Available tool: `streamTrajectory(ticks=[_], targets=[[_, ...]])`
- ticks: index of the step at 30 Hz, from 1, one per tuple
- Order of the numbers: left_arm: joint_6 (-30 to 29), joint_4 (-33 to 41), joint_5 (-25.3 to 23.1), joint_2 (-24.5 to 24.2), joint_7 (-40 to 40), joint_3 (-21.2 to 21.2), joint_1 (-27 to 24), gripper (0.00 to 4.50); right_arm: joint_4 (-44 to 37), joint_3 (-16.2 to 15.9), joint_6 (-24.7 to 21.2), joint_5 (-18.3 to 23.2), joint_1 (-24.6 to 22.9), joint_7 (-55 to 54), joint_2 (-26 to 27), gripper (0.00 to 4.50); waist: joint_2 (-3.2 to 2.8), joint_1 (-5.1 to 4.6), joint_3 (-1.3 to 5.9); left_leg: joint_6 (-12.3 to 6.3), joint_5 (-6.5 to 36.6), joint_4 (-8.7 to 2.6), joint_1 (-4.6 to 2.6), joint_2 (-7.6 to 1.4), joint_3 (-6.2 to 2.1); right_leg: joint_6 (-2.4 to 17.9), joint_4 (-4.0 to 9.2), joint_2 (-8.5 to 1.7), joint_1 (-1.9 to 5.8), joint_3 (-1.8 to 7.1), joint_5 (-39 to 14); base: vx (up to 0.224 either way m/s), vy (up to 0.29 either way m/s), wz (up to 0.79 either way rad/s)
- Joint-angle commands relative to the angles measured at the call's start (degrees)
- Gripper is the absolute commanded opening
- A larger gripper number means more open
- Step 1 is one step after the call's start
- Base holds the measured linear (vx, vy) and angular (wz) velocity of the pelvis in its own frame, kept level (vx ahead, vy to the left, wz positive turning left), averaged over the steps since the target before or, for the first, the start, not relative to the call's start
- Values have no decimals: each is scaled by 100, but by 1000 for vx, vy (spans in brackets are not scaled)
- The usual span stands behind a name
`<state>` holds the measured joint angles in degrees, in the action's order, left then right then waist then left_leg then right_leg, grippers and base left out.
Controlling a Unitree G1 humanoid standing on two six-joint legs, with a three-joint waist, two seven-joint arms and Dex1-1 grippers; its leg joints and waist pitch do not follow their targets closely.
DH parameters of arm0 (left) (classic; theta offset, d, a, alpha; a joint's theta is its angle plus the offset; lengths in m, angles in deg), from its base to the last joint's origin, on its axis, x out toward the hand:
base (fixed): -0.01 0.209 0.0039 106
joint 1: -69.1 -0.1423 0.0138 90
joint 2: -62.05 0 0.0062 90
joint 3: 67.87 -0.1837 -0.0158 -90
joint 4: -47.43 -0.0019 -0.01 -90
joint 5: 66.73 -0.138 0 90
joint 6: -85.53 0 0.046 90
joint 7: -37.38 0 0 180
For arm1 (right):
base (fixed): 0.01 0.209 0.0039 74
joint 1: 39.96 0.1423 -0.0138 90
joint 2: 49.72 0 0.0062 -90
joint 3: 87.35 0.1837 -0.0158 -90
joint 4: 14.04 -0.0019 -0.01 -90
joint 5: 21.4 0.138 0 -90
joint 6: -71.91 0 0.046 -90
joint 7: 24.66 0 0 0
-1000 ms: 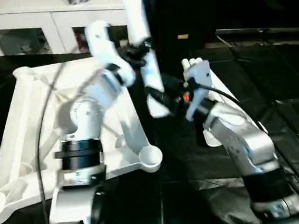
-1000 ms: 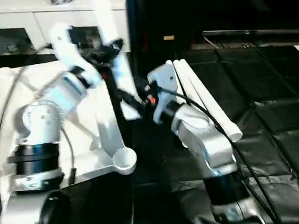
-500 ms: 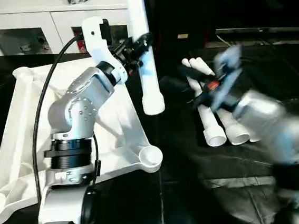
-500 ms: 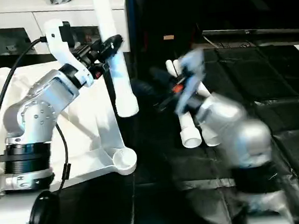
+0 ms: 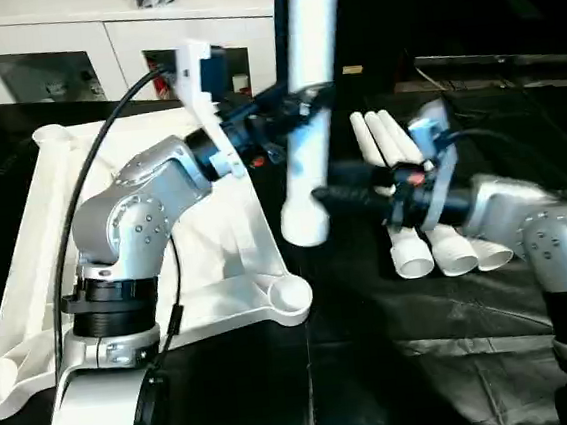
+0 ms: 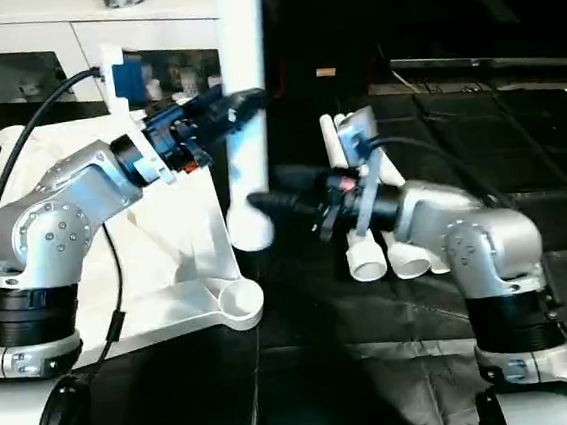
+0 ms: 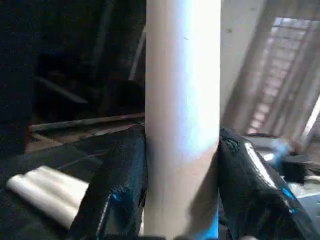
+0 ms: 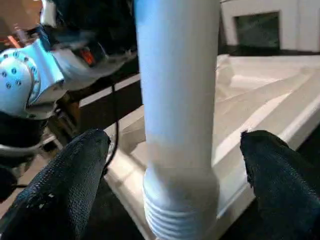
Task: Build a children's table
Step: Pick table leg
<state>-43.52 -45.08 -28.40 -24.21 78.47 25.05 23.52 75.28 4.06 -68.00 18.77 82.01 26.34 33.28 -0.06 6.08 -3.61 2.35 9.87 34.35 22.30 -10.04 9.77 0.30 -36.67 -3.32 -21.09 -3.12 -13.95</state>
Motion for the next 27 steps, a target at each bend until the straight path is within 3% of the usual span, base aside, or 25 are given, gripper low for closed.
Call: streamTrajectory(ticks=[1, 3, 16, 27], targets=[[-97, 186, 146, 10, 130, -67, -11, 182, 62, -103, -60, 30, 183, 94, -19, 450, 42, 11, 426, -97, 320, -326, -117, -297, -78, 1421, 383, -495, 263, 283, 269, 0, 0, 0], [-132, 253, 197, 12, 220, -91, -26, 182, 97, -173, -64, -13, 209, 133, -15, 450, 64, 9, 419, -80, 356, -331, -119, -299, -74, 1400, 396, -494, 261, 286, 194, 0, 0, 0], [-292, 472, 268, -55, 477, -285, -93, 182, 254, -425, -81, -104, 286, 187, 33, 450, 55, 38, 432, -55, 288, -323, -115, -292, -74, 1321, 382, -489, 263, 288, 220, 0, 0, 0], [-280, 477, 268, -35, 532, -320, -58, 182, 305, -611, -86, -204, 247, 223, 11, 350, 46, 34, 440, -69, 251, -317, -114, -291, -78, 1343, 370, -483, 267, 282, 338, 0, 0, 0]])
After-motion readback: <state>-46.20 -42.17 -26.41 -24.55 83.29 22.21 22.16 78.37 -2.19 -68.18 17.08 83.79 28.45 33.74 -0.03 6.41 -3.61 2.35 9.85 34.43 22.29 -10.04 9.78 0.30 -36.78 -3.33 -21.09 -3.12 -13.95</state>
